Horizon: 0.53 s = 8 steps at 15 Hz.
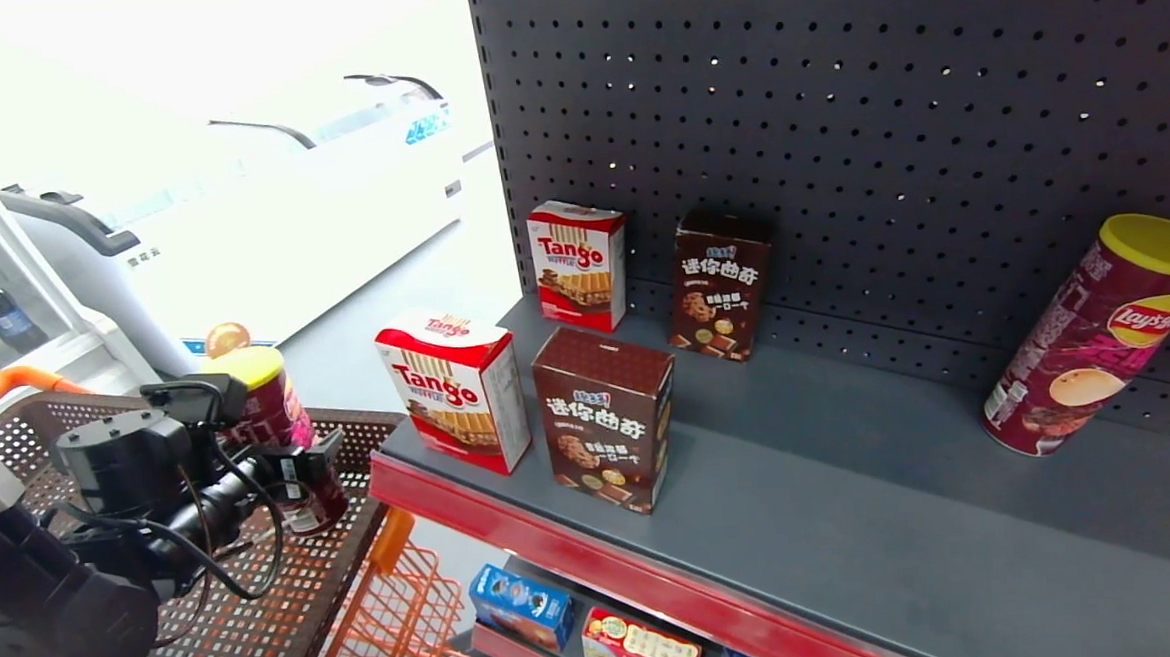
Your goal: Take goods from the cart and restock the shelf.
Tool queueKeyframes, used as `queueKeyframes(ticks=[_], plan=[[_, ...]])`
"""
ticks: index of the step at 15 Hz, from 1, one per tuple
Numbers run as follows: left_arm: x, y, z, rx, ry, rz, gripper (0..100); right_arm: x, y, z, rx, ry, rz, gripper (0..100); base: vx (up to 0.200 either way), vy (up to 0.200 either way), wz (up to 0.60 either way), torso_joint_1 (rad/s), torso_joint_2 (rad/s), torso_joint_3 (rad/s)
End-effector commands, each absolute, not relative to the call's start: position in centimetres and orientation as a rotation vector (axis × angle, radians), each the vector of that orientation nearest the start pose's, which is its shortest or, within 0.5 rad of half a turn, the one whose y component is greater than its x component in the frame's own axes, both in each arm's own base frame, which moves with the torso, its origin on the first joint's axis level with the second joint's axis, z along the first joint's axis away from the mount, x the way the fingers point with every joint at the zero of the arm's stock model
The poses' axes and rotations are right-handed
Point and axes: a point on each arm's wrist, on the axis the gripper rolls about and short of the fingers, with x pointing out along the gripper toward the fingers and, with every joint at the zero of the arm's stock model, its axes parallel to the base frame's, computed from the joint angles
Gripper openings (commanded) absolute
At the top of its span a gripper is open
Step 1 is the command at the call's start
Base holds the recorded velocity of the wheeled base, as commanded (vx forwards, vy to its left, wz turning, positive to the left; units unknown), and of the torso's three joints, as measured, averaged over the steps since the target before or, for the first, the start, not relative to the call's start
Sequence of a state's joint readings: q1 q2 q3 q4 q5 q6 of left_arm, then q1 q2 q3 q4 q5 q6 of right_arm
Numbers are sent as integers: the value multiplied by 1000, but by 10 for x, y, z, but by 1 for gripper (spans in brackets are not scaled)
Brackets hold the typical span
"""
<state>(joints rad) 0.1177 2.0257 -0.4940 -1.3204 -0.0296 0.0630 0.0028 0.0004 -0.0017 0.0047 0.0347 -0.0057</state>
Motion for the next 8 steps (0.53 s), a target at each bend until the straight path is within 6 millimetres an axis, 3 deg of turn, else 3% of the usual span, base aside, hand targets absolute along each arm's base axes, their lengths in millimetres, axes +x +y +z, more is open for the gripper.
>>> queueKeyframes(ticks=[1,6,8], plan=[[315,36,74,49,212,80,0,-23,1,75,-6,3,38,100,0,0,0,0,0,0],[315,35,75,52,211,77,0,-23,1,75,-6,3,38,100,0,0,0,0,0,0],[310,35,92,50,166,74,0,-23,1,75,-6,3,38,100,0,0,0,0,0,0]])
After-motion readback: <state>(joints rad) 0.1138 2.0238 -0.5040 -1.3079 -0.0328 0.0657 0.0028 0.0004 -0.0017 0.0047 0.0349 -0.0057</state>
